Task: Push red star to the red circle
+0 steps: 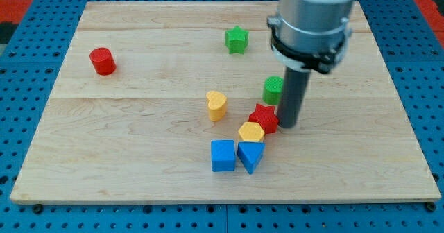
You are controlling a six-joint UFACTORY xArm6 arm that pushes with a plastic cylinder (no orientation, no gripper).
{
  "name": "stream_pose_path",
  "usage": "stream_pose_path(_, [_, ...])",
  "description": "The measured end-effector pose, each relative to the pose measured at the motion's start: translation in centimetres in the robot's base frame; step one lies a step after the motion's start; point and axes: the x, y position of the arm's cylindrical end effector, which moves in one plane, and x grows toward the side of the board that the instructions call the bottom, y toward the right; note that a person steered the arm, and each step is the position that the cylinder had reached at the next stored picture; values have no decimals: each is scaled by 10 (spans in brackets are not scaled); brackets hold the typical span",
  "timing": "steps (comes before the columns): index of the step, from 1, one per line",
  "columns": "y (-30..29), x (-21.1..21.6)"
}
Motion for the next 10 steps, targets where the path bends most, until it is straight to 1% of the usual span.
stream_pose_path(1, [-2,13])
stream_pose_path(2, [-35,-4])
stream_pose_path(3, [-77,-41])
stream_pose_path(4, [-83,-79])
stream_pose_path(5, [-82,-105])
stream_pose_path(6, [-95,-136])
stream_pose_path(7, [-121,-162])
stream_pose_path(8, [-131,-156])
stream_pose_path(9, [-100,-129])
stream_pose_path(10, [-140,-136])
